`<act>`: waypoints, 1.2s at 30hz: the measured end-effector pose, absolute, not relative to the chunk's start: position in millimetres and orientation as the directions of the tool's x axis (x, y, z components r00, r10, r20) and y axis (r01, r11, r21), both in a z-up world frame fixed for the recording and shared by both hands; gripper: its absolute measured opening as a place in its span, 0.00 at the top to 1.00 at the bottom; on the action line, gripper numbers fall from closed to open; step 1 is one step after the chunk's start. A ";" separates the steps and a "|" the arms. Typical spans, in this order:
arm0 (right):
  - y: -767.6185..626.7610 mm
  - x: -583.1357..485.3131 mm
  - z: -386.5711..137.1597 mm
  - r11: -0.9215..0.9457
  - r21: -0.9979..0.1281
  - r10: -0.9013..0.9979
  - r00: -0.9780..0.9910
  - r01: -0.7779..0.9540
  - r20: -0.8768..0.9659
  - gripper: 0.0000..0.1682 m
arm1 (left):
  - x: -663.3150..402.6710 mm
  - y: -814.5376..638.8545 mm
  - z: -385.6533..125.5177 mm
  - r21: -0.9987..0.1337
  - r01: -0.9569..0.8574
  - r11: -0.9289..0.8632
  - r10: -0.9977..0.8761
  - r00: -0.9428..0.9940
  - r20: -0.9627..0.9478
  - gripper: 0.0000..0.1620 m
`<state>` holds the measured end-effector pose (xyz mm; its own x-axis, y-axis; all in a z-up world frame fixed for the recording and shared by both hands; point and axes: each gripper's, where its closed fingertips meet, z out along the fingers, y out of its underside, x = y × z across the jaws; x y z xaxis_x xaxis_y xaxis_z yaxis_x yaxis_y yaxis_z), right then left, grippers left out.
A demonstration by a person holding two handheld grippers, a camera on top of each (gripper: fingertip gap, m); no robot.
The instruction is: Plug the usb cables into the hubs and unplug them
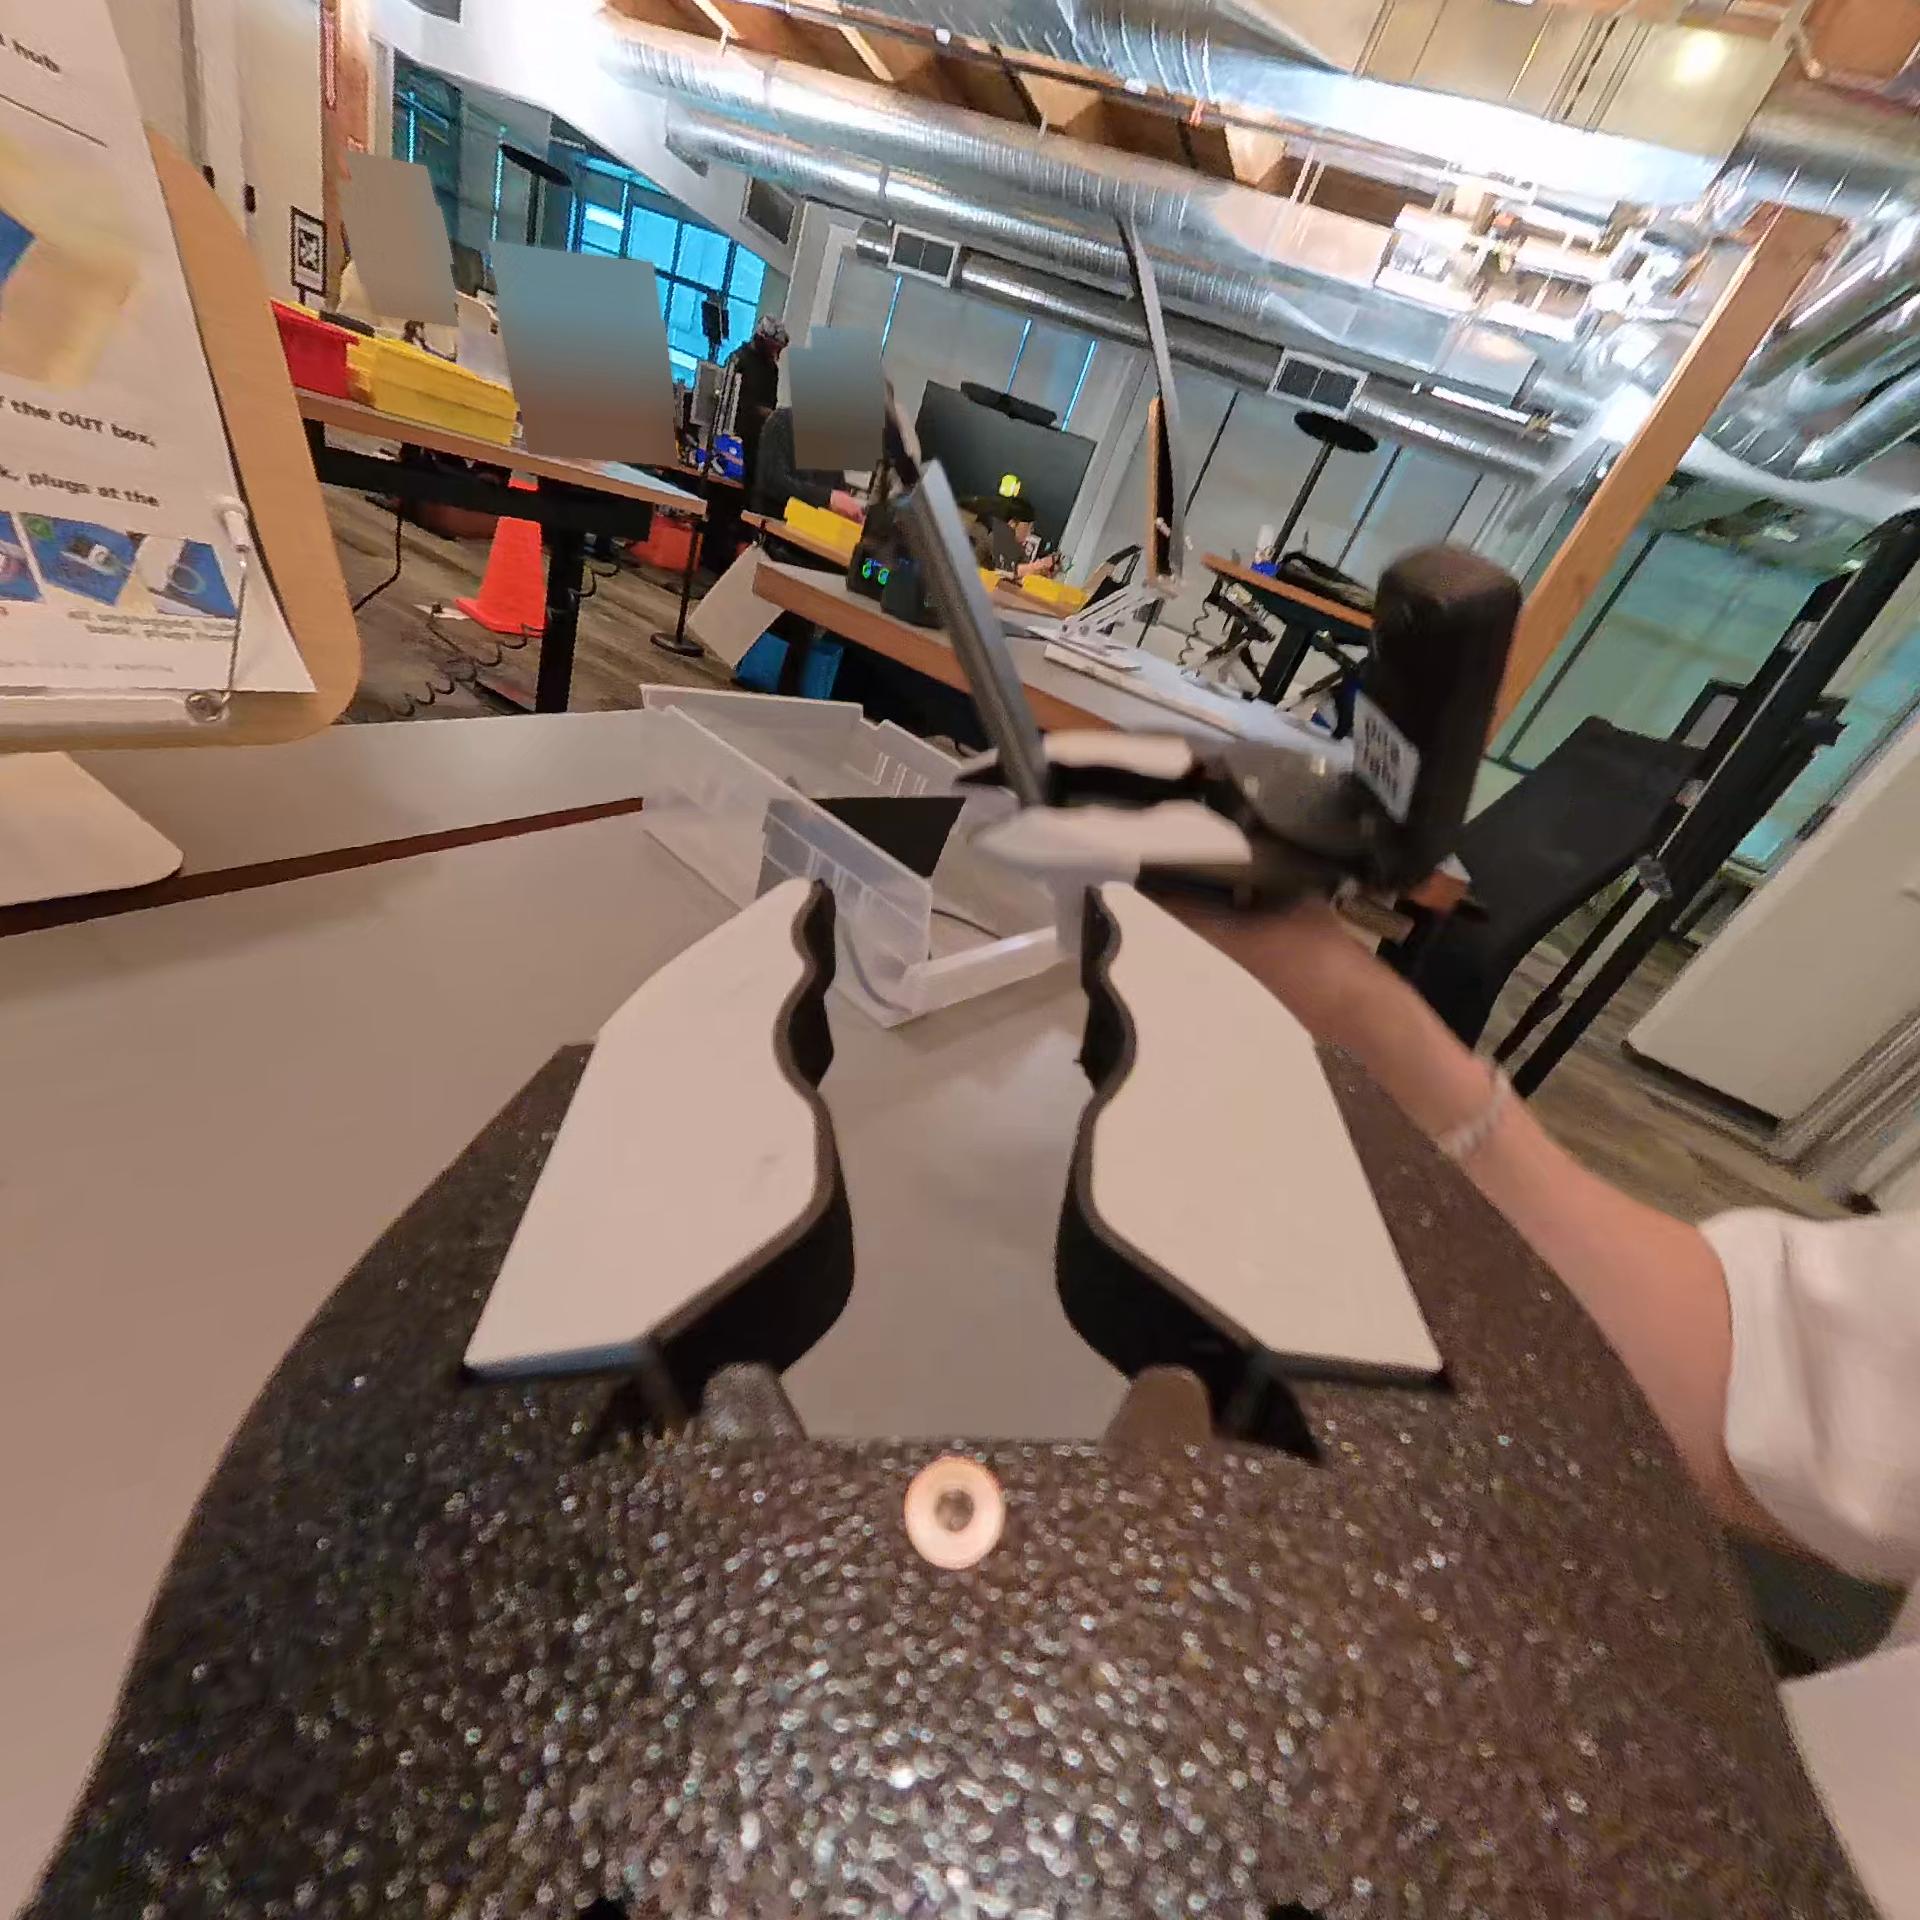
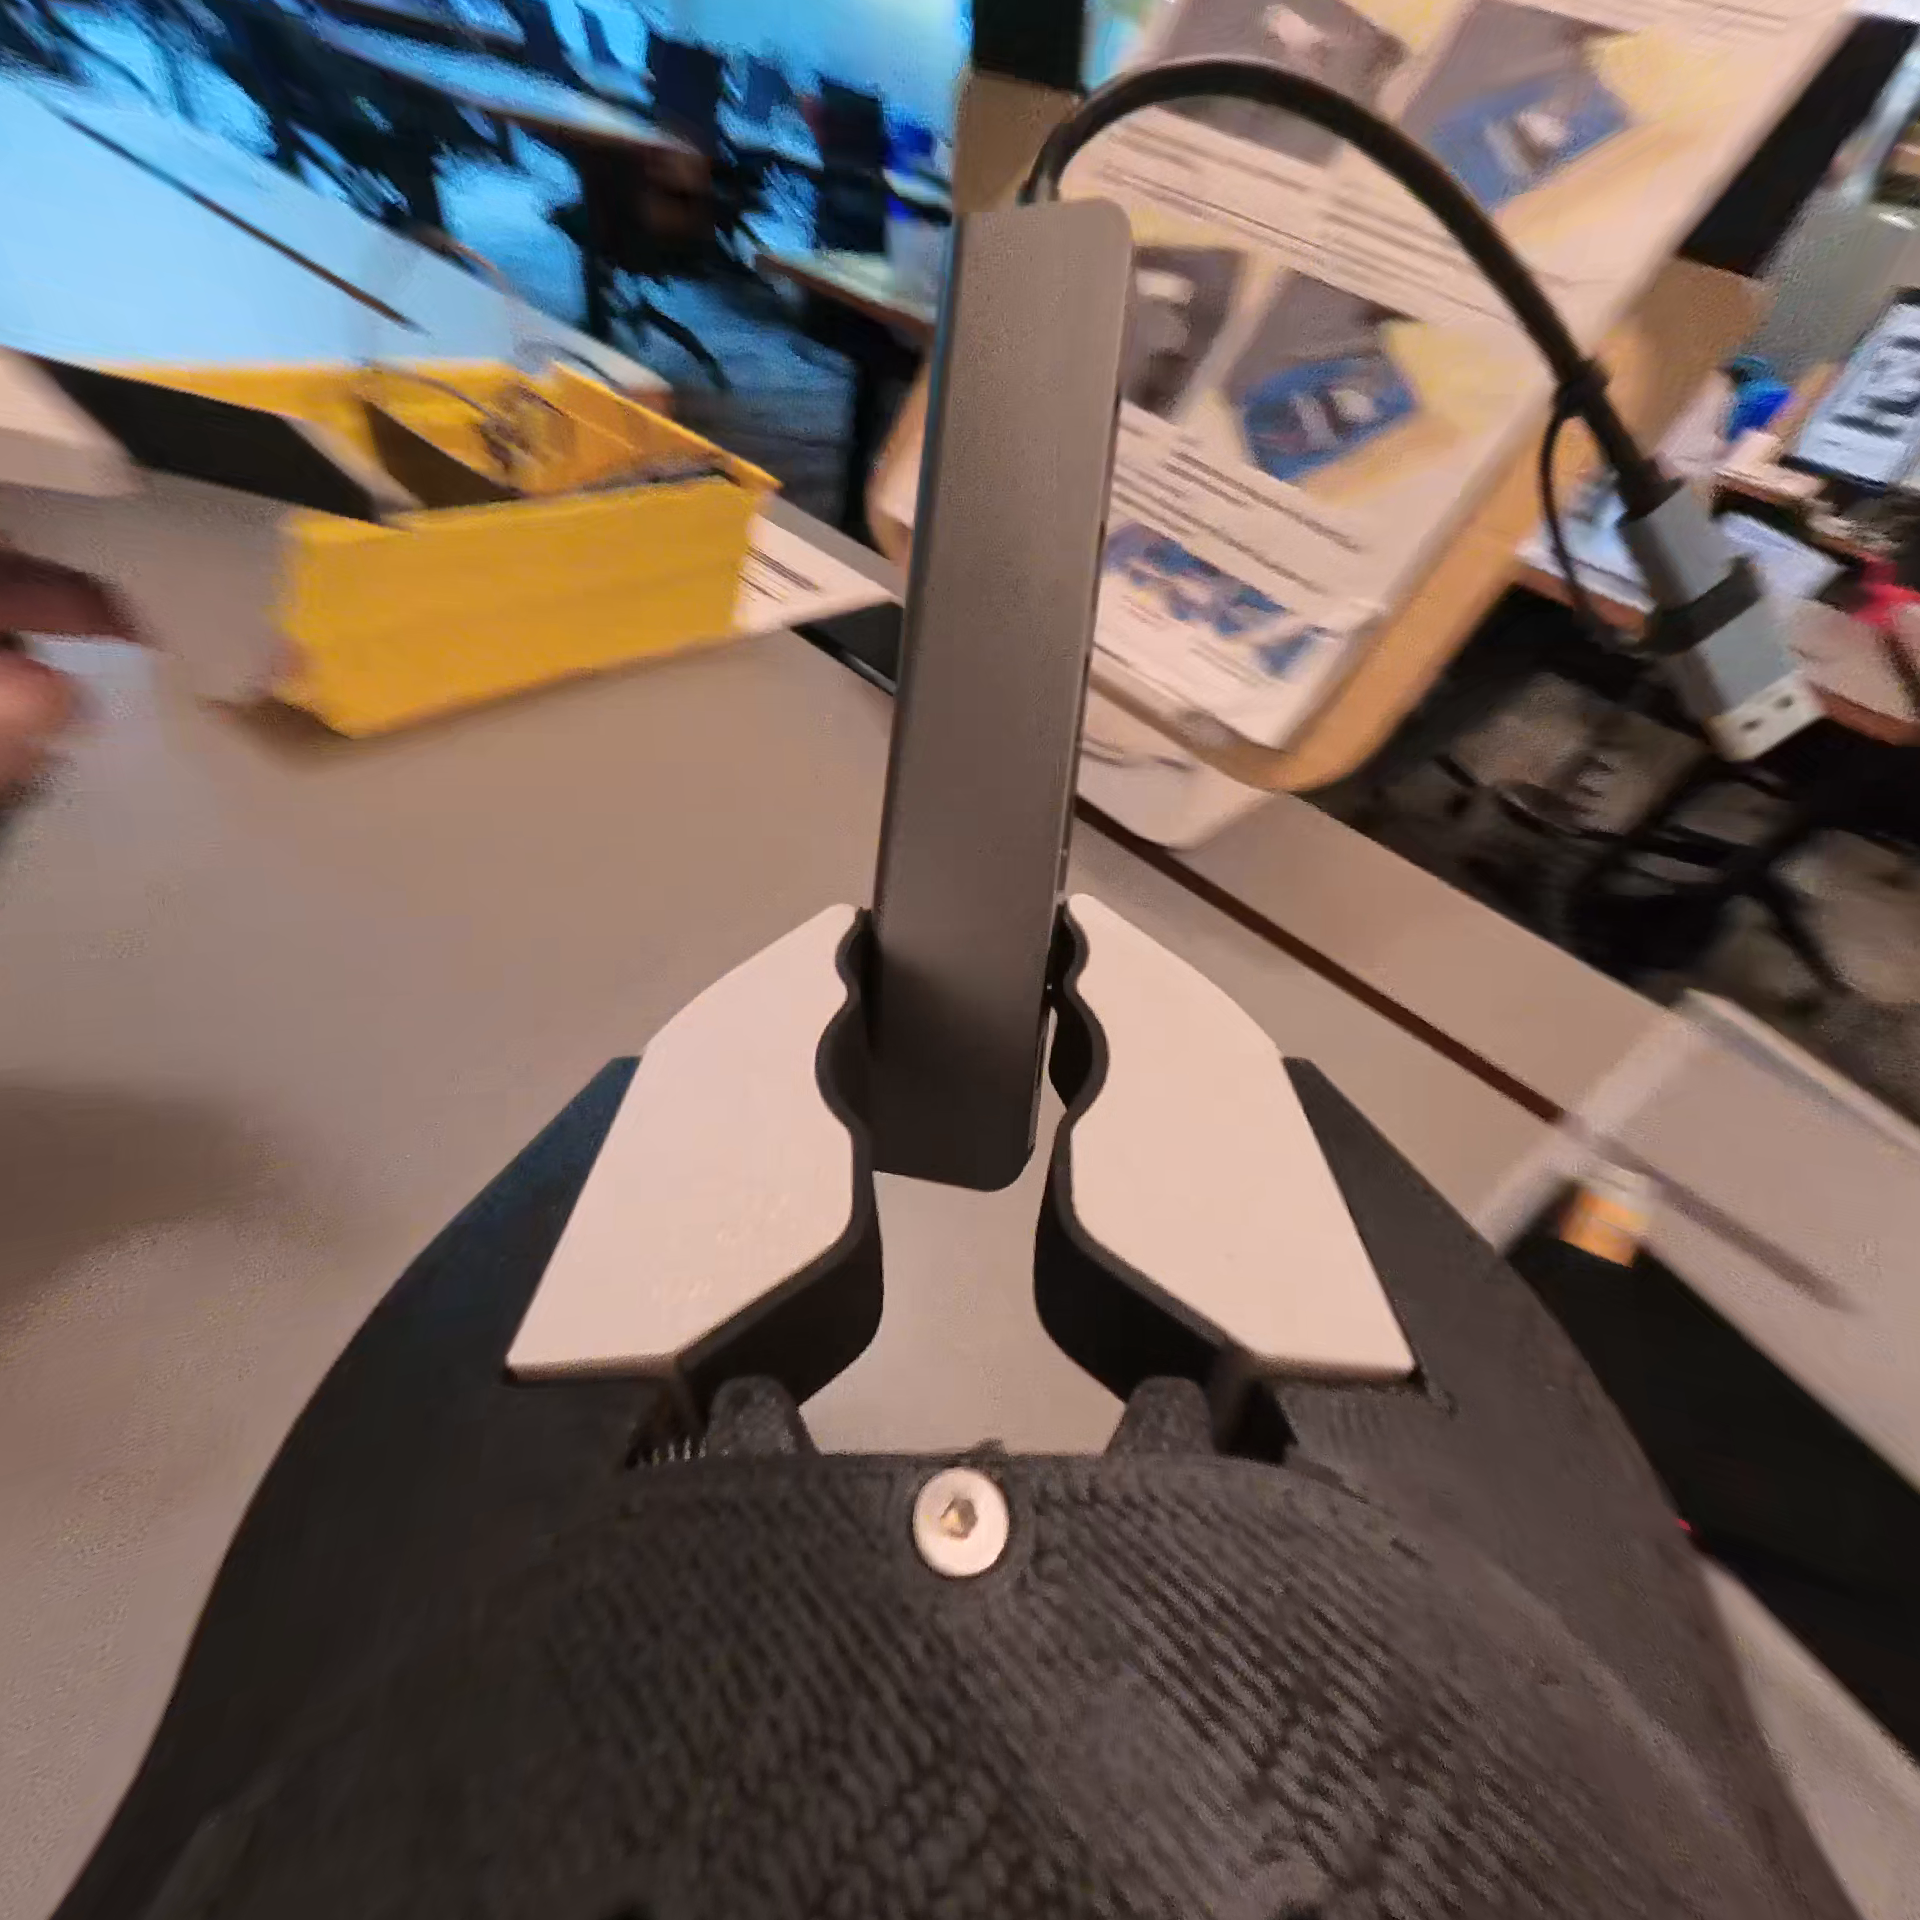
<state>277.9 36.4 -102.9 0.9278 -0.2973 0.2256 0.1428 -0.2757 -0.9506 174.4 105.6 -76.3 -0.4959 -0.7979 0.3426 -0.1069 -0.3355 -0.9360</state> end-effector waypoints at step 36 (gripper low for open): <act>-127.8 616.0 -180.5 -0.977 0.037 0.200 0.836 0.211 0.511 0.72 | 134.2 120.7 -141.8 -0.814 -0.298 -0.498 -0.710 -0.400 0.580 0.83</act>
